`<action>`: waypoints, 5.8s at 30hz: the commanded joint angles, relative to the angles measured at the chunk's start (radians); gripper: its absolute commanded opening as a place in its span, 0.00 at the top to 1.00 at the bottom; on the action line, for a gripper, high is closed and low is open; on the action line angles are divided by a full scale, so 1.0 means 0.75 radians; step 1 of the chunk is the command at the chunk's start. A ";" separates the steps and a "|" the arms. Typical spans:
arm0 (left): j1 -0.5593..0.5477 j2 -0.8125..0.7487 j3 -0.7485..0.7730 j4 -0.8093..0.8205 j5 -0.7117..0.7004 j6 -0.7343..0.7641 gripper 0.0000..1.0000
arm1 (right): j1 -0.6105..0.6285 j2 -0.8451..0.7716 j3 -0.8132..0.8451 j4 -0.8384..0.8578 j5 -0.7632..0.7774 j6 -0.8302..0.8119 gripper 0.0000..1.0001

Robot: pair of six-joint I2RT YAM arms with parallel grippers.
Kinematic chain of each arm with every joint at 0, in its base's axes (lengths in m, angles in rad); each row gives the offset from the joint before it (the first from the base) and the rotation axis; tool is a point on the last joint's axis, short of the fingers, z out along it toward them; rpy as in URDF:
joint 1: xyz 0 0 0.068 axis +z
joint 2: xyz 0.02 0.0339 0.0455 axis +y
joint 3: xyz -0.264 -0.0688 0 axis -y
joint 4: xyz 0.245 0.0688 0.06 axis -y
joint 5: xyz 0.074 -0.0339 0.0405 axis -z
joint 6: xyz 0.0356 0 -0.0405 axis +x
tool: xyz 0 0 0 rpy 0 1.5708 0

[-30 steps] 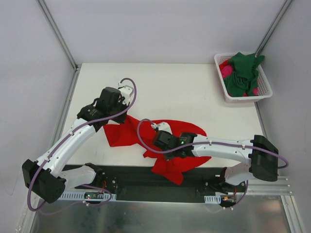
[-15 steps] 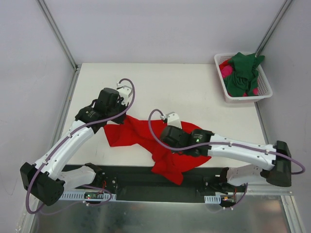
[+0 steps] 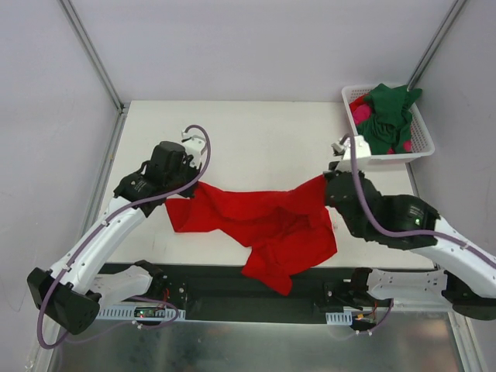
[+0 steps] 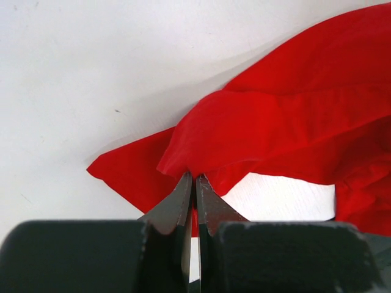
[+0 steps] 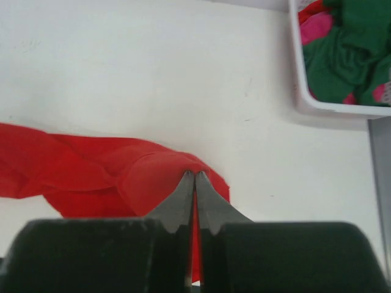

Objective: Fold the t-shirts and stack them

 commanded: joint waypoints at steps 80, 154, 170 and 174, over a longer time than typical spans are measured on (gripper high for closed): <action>0.131 -0.063 0.596 0.253 0.155 0.318 1.00 | -1.023 0.799 1.295 0.446 -1.013 -0.860 0.99; 0.413 0.718 0.041 0.909 0.065 0.285 1.00 | -1.206 0.778 0.041 1.076 -0.901 -0.552 0.99; 0.515 0.984 0.305 0.905 0.065 0.402 1.00 | -1.222 0.979 0.238 1.059 -0.572 -0.567 0.98; 0.517 1.005 0.303 0.905 0.096 0.381 1.00 | -1.226 0.977 0.248 1.051 -0.598 -0.569 0.98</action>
